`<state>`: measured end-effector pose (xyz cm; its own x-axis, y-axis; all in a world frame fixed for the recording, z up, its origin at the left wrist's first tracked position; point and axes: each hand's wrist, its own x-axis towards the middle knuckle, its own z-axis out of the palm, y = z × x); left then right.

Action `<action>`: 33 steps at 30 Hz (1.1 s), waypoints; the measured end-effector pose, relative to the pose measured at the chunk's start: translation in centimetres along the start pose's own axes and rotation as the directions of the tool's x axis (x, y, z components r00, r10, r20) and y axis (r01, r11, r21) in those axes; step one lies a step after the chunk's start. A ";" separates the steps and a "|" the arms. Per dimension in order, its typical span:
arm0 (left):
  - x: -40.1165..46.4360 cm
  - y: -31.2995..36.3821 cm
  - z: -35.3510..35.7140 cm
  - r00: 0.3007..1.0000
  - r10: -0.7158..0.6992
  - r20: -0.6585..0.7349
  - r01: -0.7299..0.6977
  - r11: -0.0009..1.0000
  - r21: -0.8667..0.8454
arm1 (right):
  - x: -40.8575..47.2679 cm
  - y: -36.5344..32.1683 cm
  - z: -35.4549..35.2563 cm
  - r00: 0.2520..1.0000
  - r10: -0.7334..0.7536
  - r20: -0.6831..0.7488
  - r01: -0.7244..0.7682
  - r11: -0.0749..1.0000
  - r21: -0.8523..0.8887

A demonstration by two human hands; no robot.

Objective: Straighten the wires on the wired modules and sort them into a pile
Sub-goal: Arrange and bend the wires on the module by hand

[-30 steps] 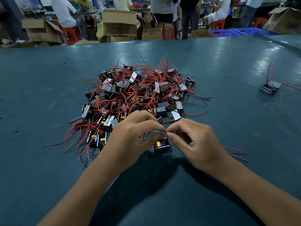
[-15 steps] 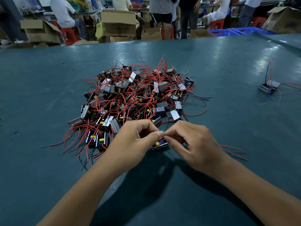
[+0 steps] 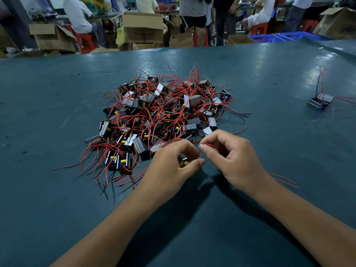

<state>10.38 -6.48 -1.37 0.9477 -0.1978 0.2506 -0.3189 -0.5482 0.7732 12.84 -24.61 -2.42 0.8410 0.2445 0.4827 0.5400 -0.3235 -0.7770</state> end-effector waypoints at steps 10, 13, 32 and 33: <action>0.2 -0.8 -1.1 0.992 0.127 0.019 -0.128 0.983 0.131 | 0.2 0.1 -0.8 0.997 -0.001 0.081 -0.006 0.997 0.081; 0.3 -1.3 -1.8 0.985 0.137 0.100 -0.151 0.977 0.152 | 0.4 0.1 -1.8 0.978 0.000 0.207 -0.008 0.999 0.037; 0.7 -1.2 -0.8 0.995 0.087 0.053 -0.091 0.994 0.065 | 1.5 1.2 -2.2 0.921 0.256 0.292 -0.292 0.953 0.085; 0.6 -1.2 -0.7 0.993 0.101 0.060 -0.105 0.992 0.071 | 1.4 1.2 -2.3 0.901 0.283 0.329 -0.328 0.941 0.088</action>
<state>11.39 -5.39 -1.72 0.9079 -0.3006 0.2923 -0.4173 -0.5807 0.6990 14.75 -26.73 -1.73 0.8993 0.4295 0.0819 0.2294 -0.3040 -0.9246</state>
